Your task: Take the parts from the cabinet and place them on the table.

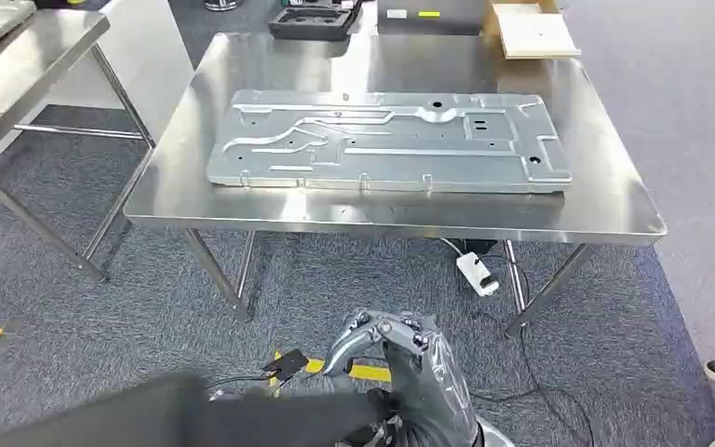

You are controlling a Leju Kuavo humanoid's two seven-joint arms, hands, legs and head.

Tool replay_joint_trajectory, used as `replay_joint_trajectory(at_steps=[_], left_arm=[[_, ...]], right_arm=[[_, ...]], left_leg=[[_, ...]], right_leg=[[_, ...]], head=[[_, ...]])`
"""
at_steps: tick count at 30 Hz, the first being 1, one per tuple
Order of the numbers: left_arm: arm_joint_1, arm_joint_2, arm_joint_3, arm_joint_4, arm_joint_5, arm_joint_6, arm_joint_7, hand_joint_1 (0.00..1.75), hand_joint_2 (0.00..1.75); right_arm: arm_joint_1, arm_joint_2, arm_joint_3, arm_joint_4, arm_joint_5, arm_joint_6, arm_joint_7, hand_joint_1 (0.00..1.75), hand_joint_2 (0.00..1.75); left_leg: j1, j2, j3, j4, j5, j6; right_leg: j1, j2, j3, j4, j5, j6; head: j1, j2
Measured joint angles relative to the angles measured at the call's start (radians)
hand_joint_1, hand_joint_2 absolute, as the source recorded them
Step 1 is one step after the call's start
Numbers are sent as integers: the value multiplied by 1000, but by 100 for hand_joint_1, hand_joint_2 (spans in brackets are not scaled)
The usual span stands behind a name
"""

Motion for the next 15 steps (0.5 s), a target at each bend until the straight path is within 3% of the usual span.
replay_joint_trajectory(at_steps=[1,4,6,7,9,10,11,12,14,15], left_arm=[[-3,0,0,0,2,0,1,0,175],[-2,1,0,0,5,2,0,0,175],[-1,3,0,0,13,3,-6,0,175],[-1,3,0,0,16,3,-11,0,175],[4,7,0,0,23,3,-20,0,175],[10,9,0,0,24,3,-21,0,175],[15,12,0,0,24,2,-22,0,175],[18,13,0,0,27,2,-22,0,175],[19,15,0,0,32,1,-22,0,175],[19,15,0,0,32,-1,-23,0,175]], right_arm=[[1,1,0,-1,-2,-1,0,161,175],[3,1,0,-1,-13,-5,-7,161,175],[3,5,0,-1,-11,-13,-17,161,175],[2,9,0,-1,-2,-15,-18,161,175],[0,14,0,3,20,-18,-18,161,175],[0,14,0,6,26,-18,-18,161,175],[0,16,0,9,29,-18,-17,161,175],[0,18,0,12,32,-18,-16,161,175],[-2,20,0,14,38,-18,-16,161,175],[-4,21,0,16,42,-18,-17,161,175]], left_leg=[[-1,0,2,6,-8,-6],[1,2,9,-4,-13,-19],[4,2,-4,37,-34,-30],[5,2,-41,106,-60,-35],[6,2,-148,275,-115,-41],[6,2,-186,321,-114,-41],[6,2,-203,320,-88,-39],[6,2,-194,270,-39,-37],[6,4,-130,92,83,-28],[2,14,-105,41,91,-22]], right_leg=[[0,2,7,-14,-4,-12],[3,5,8,-14,-11,-30],[-2,3,27,-22,-17,-43],[-2,1,32,-22,-22,-50],[2,2,39,-22,-32,-54],[3,4,44,-22,-37,-55],[4,7,51,-22,-43,-54],[4,9,61,-22,-50,-54],[5,7,87,-22,-66,-50],[5,6,92,-24,-74,-47]], head=[[-3,0],[-7,0],[-14,0],[-21,0],[-21,0],[-22,0],[-23,0],[-24,0],[-27,0],[-26,0]])
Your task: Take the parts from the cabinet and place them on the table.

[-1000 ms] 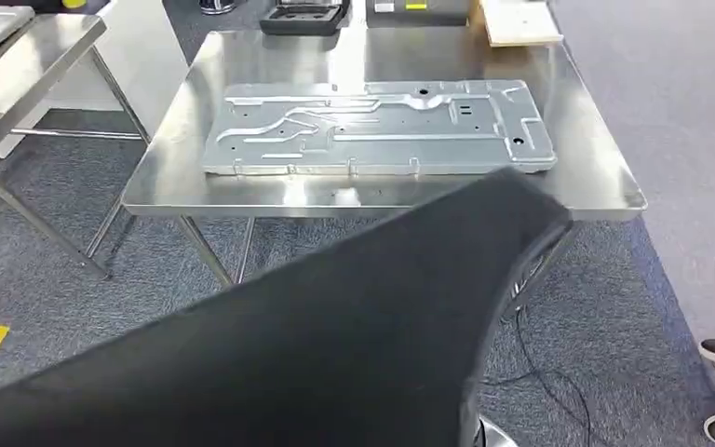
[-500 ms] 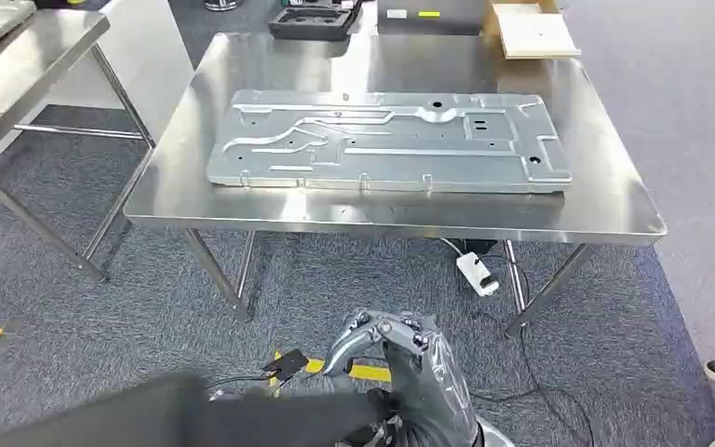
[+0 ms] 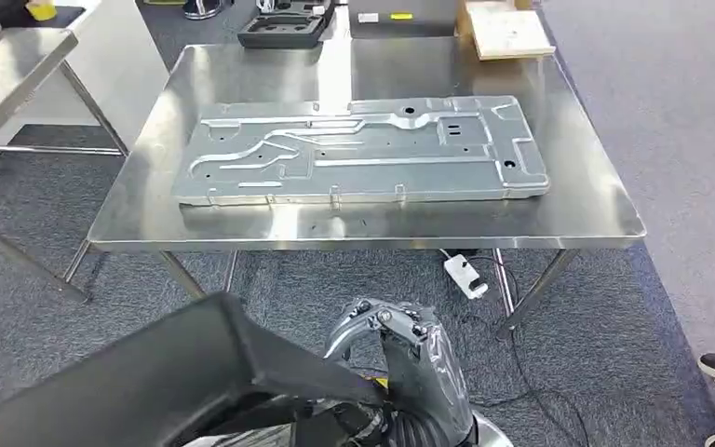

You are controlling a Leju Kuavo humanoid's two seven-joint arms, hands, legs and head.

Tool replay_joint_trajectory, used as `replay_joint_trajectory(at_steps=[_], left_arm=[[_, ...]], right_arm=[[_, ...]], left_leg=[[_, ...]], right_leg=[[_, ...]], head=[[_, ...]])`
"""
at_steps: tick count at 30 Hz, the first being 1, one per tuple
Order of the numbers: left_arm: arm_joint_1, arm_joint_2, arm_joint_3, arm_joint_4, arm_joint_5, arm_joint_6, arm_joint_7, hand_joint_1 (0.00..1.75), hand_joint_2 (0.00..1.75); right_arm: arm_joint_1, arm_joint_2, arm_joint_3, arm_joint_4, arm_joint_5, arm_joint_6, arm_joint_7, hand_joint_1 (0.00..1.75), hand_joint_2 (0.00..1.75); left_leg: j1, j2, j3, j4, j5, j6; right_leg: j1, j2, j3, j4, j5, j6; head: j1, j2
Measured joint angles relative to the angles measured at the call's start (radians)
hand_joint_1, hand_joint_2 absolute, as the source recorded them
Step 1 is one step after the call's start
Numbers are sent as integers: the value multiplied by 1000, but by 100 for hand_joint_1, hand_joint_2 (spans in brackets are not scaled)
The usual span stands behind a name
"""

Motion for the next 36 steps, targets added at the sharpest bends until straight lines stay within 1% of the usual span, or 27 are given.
replay_joint_trajectory(at_steps=[1,4,5,6,7,9,10,11,12,14,15,16,19,20,21,22,24,25,26,27,28,30,31,32,34,35,36], left_arm=[[-1,2,0,0,0,-2,0,0,175],[2,9,0,0,-1,-6,-2,0,175],[3,10,0,0,-2,-7,-3,0,175],[3,10,0,0,-2,-7,-4,0,175],[1,11,0,0,-2,-7,-4,0,175],[4,15,0,0,0,-7,-4,0,175],[5,16,0,0,0,-7,-4,0,175],[5,16,0,0,0,-7,-4,0,175],[7,16,0,0,0,-7,-4,0,175],[9,15,0,0,0,-8,-4,0,175],[9,15,0,0,1,-8,-5,0,175],[6,15,0,0,2,-8,-7,0,175],[12,17,0,0,10,-2,-10,0,175],[14,21,0,0,12,-2,-10,0,175],[19,21,0,-1,16,0,-11,0,175],[18,19,0,-1,19,0,-11,0,175],[14,17,0,-1,20,1,-12,0,175],[16,16,0,-1,20,2,-11,0,175],[18,16,0,-1,19,3,-7,0,175],[21,14,0,-1,18,4,-4,0,175],[22,13,0,-1,18,7,-1,0,175],[22,8,0,-1,18,17,3,0,175],[20,5,0,-1,19,22,4,0,175],[18,2,0,-1,19,24,4,0,175],[19,0,0,-1,18,26,5,0,175],[18,-1,0,-1,18,27,5,0,175],[19,-5,0,-1,18,27,5,0,175]], right_arm=[[-2,2,0,2,3,0,0,161,175],[-3,6,0,3,6,-4,0,161,175],[-5,7,0,3,7,-6,0,161,175],[-6,7,0,5,8,-9,0,161,175],[-9,7,0,6,8,-10,0,161,175],[-7,7,0,10,11,-11,0,161,175],[-7,7,0,12,12,-11,0,161,175],[-7,7,0,15,13,-11,0,161,175],[-7,7,0,16,14,-11,0,161,175],[-7,7,0,16,14,-11,0,161,175],[-7,7,0,16,14,-11,0,161,175],[-7,8,0,18,14,-11,0,161,175],[-6,10,0,18,14,-9,2,161,175],[-7,12,0,18,14,-8,2,161,175],[-7,14,1,19,14,-8,2,161,175],[-8,15,1,19,14,-9,2,161,175],[-6,15,1,19,15,-12,4,161,175],[-4,14,1,19,14,-12,7,161,175],[-3,14,1,19,12,-12,8,161,175],[-2,13,1,19,4,-11,8,161,175],[-1,11,1,18,-7,-8,8,161,175],[0,10,1,16,-26,7,4,161,175],[1,7,0,16,-32,12,1,161,175],[2,4,0,15,-37,19,-2,161,175],[2,3,0,15,-39,27,-2,161,175],[2,3,0,14,-39,30,-2,161,175],[3,2,0,12,-39,32,-2,161,175]], left_leg=[[-11,0,12,-18,-9,3],[-12,-8,13,-29,-23,18],[1,-12,29,-44,-20,23],[0,-17,39,-50,-22,27],[1,-18,45,-50,-27,35],[0,-28,52,-49,-35,41],[0,-36,54,-48,-39,40],[0,-44,59,-46,-44,40],[0,-56,67,-44,-51,39],[2,-75,87,-35,-69,34],[5,-83,90,-31,-81,30],[-2,-92,86,-22,-88,20],[10,-109,81,-35,-88,2],[9,-115,83,-39,-92,-3],[7,-75,73,10,-106,-9],[4,-46,53,62,-125,-13],[8,-25,-32,202,-185,-19],[10,-23,-76,261,-199,-20],[10,-22,-98,277,-188,-20],[10,-21,-96,249,-155,-19],[10,-21,-73,181,-101,-15],[8,-18,-2,3,8,-1],[0,-14,18,-14,-14,4],[-6,-15,25,-38,-19,10],[-10,-14,23,-34,-25,16],[-7,-15,34,-48,-25,20],[6,-14,51,-63,-22,23]], right_leg=[[6,1,1,2,-4,6],[5,-8,5,-9,-9,18],[8,-12,8,-7,-17,26],[5,-11,3,17,-24,29],[6,-11,-28,77,-52,30],[4,-11,-134,248,-109,33],[5,-11,-178,305,-114,34],[4,-11,-197,311,-94,34],[3,-10,-191,273,-51,34],[-3,5,-128,103,69,33],[-6,34,-102,42,82,30],[-4,55,-87,22,66,31],[0,44,-86,18,58,16],[-5,38,-78,12,58,8],[-8,31,-65,5,55,0],[-7,21,-55,1,50,-8],[-2,8,-46,0,40,-13],[-1,5,-42,0,35,-14],[0,3,-37,0,30,-13],[0,2,-29,0,24,-13],[1,1,-19,0,17,-12],[3,0,4,0,2,-10],[6,-1,6,-3,-3,-5],[5,1,3,-3,-4,-1],[1,0,6,-11,-7,9],[4,-1,15,-15,-11,17],[2,-2,14,-8,-19,22]], head=[[1,0],[-2,0],[-2,0],[-1,0],[1,0],[-2,0],[-1,0],[-1,0],[-1,0],[0,0],[0,0],[1,0],[-3,0],[-2,0],[-5,0],[-18,0],[-20,0],[-22,0],[-23,0],[-23,0],[-24,0],[-27,0],[-22,0],[-25,0],[-26,0],[-28,0],[-27,0]])
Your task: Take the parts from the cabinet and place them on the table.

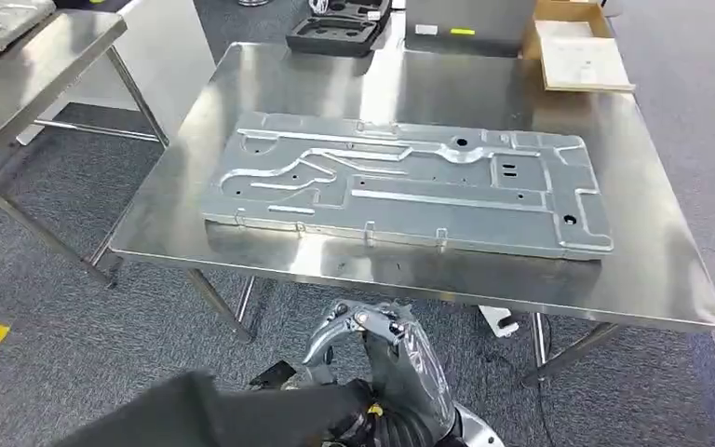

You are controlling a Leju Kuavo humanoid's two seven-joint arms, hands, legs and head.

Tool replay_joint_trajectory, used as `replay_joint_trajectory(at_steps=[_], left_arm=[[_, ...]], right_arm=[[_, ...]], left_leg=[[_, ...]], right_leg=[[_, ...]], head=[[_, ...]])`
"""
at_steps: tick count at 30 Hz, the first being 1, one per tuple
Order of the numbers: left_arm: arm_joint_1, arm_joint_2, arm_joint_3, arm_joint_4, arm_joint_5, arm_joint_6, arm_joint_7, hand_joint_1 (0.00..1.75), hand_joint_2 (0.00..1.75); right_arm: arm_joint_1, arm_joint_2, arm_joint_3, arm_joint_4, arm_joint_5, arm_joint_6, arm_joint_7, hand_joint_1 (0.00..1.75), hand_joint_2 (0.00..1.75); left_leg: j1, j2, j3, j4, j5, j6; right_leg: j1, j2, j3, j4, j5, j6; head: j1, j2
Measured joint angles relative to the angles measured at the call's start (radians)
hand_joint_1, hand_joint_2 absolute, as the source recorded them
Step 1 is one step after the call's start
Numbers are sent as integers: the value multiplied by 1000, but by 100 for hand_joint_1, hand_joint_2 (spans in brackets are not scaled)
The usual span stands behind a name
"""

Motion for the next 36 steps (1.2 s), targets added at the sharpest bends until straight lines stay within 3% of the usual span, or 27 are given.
replay_joint_trajectory(at_steps=[1,2,4,5,6,7,9,10,11,13,15,16,17,19,20,21,22,24,25,26,27,29,31,32,34,35,36], left_arm=[[-3,-2,0,0,0,0,-2,0,175],[-5,-3,0,0,0,1,-2,0,175],[-3,-4,0,0,0,1,-1,0,175],[-3,-6,0,0,0,1,-1,0,175],[-2,-6,0,0,0,1,-1,0,175],[-2,-8,0,0,1,-2,-1,0,175],[-2,-13,0,0,0,-4,0,0,175],[-3,-13,0,1,0,-5,0,0,175],[-7,-13,0,0,-1,-5,2,0,175],[-6,-13,0,0,-3,-7,3,0,175],[-7,-13,0,1,-2,-7,4,0,175],[-7,-14,0,0,-2,-7,4,0,175],[-8,-15,0,0,-1,-7,4,0,175],[-7,-16,0,0,0,-7,4,0,175],[-3,-16,0,0,0,-7,4,0,175],[-1,-16,0,0,0,-7,4,0,175],[1,-16,0,0,0,-7,4,0,175],[0,-16,0,0,0,-7,4,0,175],[-1,-16,0,0,0,-8,4,0,175],[-2,-16,0,0,0,-8,4,0,175],[-5,-16,0,0,0,-10,4,0,175],[-3,-15,0,1,0,-10,4,0,175],[-1,-16,0,0,-4,-13,6,0,175],[-5,-15,0,1,-8,-14,11,0,175],[-10,-15,0,1,-15,-18,26,0,175],[-11,-16,0,1,-19,-25,34,0,175],[-11,-17,0,1,-21,-32,46,0,175]], right_arm=[[-1,-1,0,0,0,0,0,161,175],[-1,-2,0,0,0,0,0,161,175],[4,-5,0,0,0,0,0,161,175],[5,-7,0,0,-1,2,0,161,175],[6,-8,0,0,-1,3,0,161,175],[6,-9,0,0,-1,4,0,161,175],[6,-10,0,0,-1,5,0,161,175],[6,-12,0,2,-2,5,0,161,175],[7,-12,0,0,-2,6,0,161,175],[8,-13,0,0,-2,7,0,161,175],[8,-12,0,0,-2,10,0,161,175],[8,-13,0,0,-2,11,0,161,175],[8,-13,0,0,-2,11,0,161,175],[9,-13,0,0,-2,11,0,161,175],[10,-13,0,0,-2,11,0,161,175],[12,-13,0,0,-2,12,0,161,175],[12,-13,0,0,-2,11,0,161,175],[12,-13,0,0,-2,11,0,161,175],[12,-13,0,1,-2,11,0,161,175],[12,-14,0,2,-3,12,0,161,175],[13,-14,0,2,-4,13,0,161,175],[12,-14,0,2,-22,29,-4,161,175],[13,-15,-1,3,-34,41,-18,161,175],[12,-15,-1,3,-36,45,-21,161,175],[11,-15,-2,8,-26,45,-15,161,175],[4,-15,-2,16,-12,43,-8,161,175],[-13,-15,-2,30,5,41,3,161,175]], left_leg=[[-2,-1,14,-7,-4,6],[-2,-1,20,-7,-8,12],[-3,-1,29,-5,-22,18],[-3,-1,35,-3,-29,18],[-2,-3,42,1,-37,17],[0,-6,50,5,-46,15],[5,-12,68,21,-73,3],[2,-13,60,26,-85,-8],[-3,-15,62,40,-94,-14],[-1,-15,63,26,-94,-21],[0,-13,68,25,-105,-27],[2,-7,62,57,-117,-32],[3,-4,30,119,-141,-36],[3,-3,-69,278,-187,-42],[3,-3,-119,343,-194,-41],[3,-3,-144,356,-177,-39],[3,-3,-148,318,-124,-35],[1,-3,-95,148,4,-20],[-2,-1,-76,76,39,-11],[-14,0,-57,64,23,-7],[-15,0,-48,37,8,-4],[-18,-1,-48,39,6,-2],[-5,0,-21,10,10,5],[-6,-1,-13,7,8,10],[-7,-1,-11,10,1,17],[-7,-1,-10,11,-3,18],[-8,-2,-8,13,-7,17]], right_leg=[[4,0,-13,38,-13,2],[4,0,-51,107,-40,3],[0,0,-157,270,-88,8],[-2,0,-195,312,-86,10],[-4,0,-206,301,-54,13],[-7,-1,-193,248,-4,15],[-14,0,-127,65,114,20],[-10,3,-118,56,88,20],[-9,7,-108,33,81,9],[-5,7,-110,42,76,-4],[-13,7,-98,30,71,-16],[-12,5,-89,27,67,-22],[-12,1,-81,24,63,-28],[-9,0,-72,23,54,-32],[-7,1,-66,24,48,-32],[-6,2,-60,24,43,-33],[-4,4,-48,24,35,-33],[-1,5,-21,23,18,-31],[-2,5,-20,19,12,-29],[4,6,-15,19,7,-22],[1,7,-18,18,7,-18],[-3,5,-14,6,7,-8],[-2,2,-7,18,-8,3],[0,1,-29,68,-32,6],[-1,1,-119,225,-91,7],[0,1,-167,292,-106,7],[0,1,-194,314,-92,7]], head=[[7,0],[10,0],[8,0],[8,0],[9,0],[8,0],[9,0],[10,0],[13,0],[6,0],[5,0],[-3,0],[-11,0],[-10,0],[-15,0],[-17,0],[-18,0],[-21,0],[-21,0],[-16,0],[-21,0],[-23,0],[-21,0],[-18,0],[-13,0],[-14,0],[-14,0]])
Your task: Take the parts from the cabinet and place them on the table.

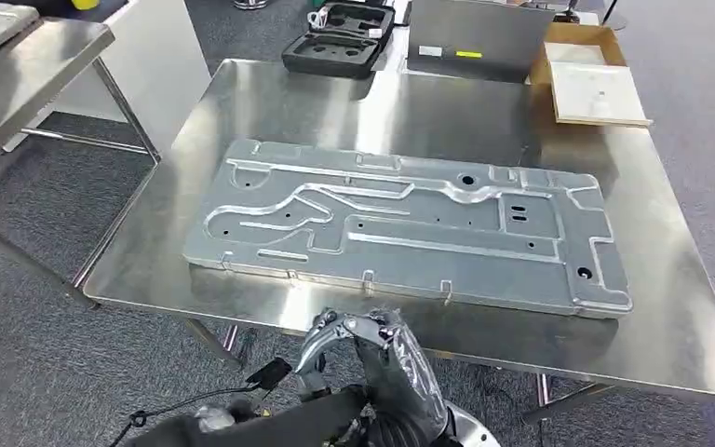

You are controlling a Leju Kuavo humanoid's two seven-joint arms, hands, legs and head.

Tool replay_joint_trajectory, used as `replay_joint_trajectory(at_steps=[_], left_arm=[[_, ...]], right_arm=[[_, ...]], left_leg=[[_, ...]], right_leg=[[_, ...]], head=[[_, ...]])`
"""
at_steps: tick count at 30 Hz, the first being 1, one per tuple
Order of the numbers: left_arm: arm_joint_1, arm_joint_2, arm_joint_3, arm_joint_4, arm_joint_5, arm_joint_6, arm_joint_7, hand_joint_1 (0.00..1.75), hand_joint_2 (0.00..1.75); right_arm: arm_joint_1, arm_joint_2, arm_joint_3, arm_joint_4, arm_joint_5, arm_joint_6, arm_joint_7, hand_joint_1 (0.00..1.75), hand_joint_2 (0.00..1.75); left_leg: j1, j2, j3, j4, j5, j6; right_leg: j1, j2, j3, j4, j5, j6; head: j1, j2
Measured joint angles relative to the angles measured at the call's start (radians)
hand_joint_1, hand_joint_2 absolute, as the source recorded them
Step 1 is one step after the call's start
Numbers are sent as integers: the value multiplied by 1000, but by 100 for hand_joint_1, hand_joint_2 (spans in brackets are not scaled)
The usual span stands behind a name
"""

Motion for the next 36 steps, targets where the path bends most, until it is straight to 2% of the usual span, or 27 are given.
replay_joint_trajectory(at_steps=[1,3,4,5,8,10,11,13,14,15,16,17,19,20,21,23,24,25,26,28,29,30,31,32,34,35,36], left_arm=[[0,-1,0,0,-2,-5,9,0,175],[-5,-7,0,0,-7,-10,15,0,175],[-7,-10,0,0,-8,-13,17,0,175],[-10,-11,0,0,-9,-16,22,0,175],[-17,-11,-5,0,-15,-66,53,0,175],[-30,-13,-11,0,-16,-122,86,0,175],[-39,-15,-12,0,-16,-137,96,0,175],[-51,-23,-13,0,-15,-161,109,0,175],[-51,-26,-15,0,-15,-165,112,0,175],[-51,-29,-17,0,-15,-171,114,0,175],[-52,-30,-20,0,-15,-175,116,0,175],[-54,-31,-26,0,-17,-179,116,0,175],[-64,-32,-29,0,-20,-181,115,0,175],[-70,-32,-30,0,-21,-181,113,0,175],[-75,-34,-31,0,-21,-180,113,0,175],[-76,-35,-34,0,-20,-176,110,0,175],[-76,-35,-34,0,-19,-175,110,0,175],[-75,-37,-34,0,-18,-175,110,0,175],[-78,-38,-34,0,-17,-175,108,0,175],[-79,-36,-34,1,-17,-173,106,0,175],[-79,-36,-34,2,-17,-174,105,0,175],[-78,-36,-34,2,-17,-174,104,0,175],[-76,-36,-34,2,-17,-175,103,0,175],[-74,-36,-34,2,-16,-177,103,0,175],[-74,-36,-34,2,-17,-177,101,0,175],[-74,-36,-34,2,-17,-176,100,0,175],[-75,-35,-34,2,-18,-176,98,0,175]], right_arm=[[-20,0,0,18,10,1,10,161,175],[-41,0,0,41,23,2,26,161,175],[-46,0,0,48,24,3,29,161,175],[-56,1,0,58,31,5,35,161,175],[-118,1,0,97,88,36,95,161,175],[-208,0,2,159,121,77,137,161,175],[-257,0,2,205,135,89,150,161,175],[-342,0,1,288,186,98,189,161,175],[-374,0,1,328,216,98,214,161,175],[-413,0,2,382,255,104,242,161,175],[-452,0,3,432,285,117,261,161,175],[-491,0,6,482,310,133,275,161,175],[-569,-1,13,582,355,170,304,161,175],[-607,-2,16,634,366,186,312,161,175],[-641,-8,20,687,380,198,321,161,175],[-691,-18,27,771,412,213,336,161,175],[-717,-24,31,807,435,218,347,161,175],[-739,-32,37,835,464,219,361,161,175],[-763,-38,42,859,499,218,373,161,175],[-806,-57,55,904,571,214,406,161,175],[-817,-65,60,920,592,213,417,161,175],[-826,-73,64,937,605,213,423,161,175],[-834,-81,71,953,614,213,430,161,175],[-843,-85,76,965,623,213,436,161,175],[-865,-94,83,979,657,212,453,161,175],[-877,-100,85,984,673,212,460,161,175],[-894,-105,90,992,705,218,474,161,175]], left_leg=[[0,0,4,3,-4,0],[1,-3,14,11,-17,-3],[1,-5,16,17,-24,-6],[-7,-7,10,26,-31,-14],[-5,-7,8,20,-29,-24],[-2,-5,1,34,-41,-31],[-2,-4,-19,77,-65,-39],[4,-2,-99,232,-130,-50],[5,-1,-134,295,-148,-53],[6,-1,-159,332,-145,-55],[7,-1,-157,313,-117,-55],[7,-1,-134,254,-73,-53],[7,-1,-57,71,28,-43],[4,-2,-37,40,14,-40],[-3,-3,-35,16,12,-36],[-6,-6,-40,22,14,-30],[-5,-6,-37,14,18,-22],[8,-3,-27,2,24,-13],[5,-4,-23,-2,24,-9],[2,-3,-21,-1,21,2],[2,-3,-21,-1,19,4],[2,-3,-20,1,17,6],[2,-4,-19,2,15,6],[2,-5,-17,5,12,6],[2,-5,-14,19,-2,0],[2,-4,-17,25,-10,-5],[-10,-4,-27,40,-15,-11]], right_leg=[[0,0,1,-29,37,-1],[-1,0,59,-186,145,-6],[-1,0,87,-264,180,-10],[1,2,103,-282,163,-12],[5,7,95,-284,165,-22],[-5,5,101,-294,172,-32],[-5,3,102,-296,172,-34],[-3,-3,101,-296,171,-37],[-3,-5,101,-296,171,-38],[-2,-5,102,-295,171,-38],[-2,-5,102,-295,171,-38],[-2,-4,103,-295,170,-38],[-2,-3,107,-295,169,-35],[1,-4,103,-296,169,-31],[1,-5,98,-294,170,-25],[-1,-7,97,-302,176,-15],[-1,-7,100,-305,177,-9],[0,-8,91,-299,168,-2],[1,-7,82,-268,149,1],[-1,-6,5,-114,86,4],[-1,-6,-36,-41,64,6],[-1,-6,-67,6,59,8],[-2,-6,-73,0,78,8],[-2,-6,-56,-48,115,7],[-2,-7,23,-230,215,3],[-1,-7,43,-277,209,-1],[0,-6,54,-295,207,-3]], head=[[0,0],[1,0],[1,0],[2,0],[-1,0],[-2,0],[-11,0],[-18,0],[-17,0],[-18,0],[-18,0],[-19,0],[-21,0],[-19,0],[-21,0],[-20,0],[-21,0],[-19,0],[-18,0],[-18,0],[-17,0],[-17,0],[-16,0],[-16,0],[-17,0],[-17,0],[-17,0]])
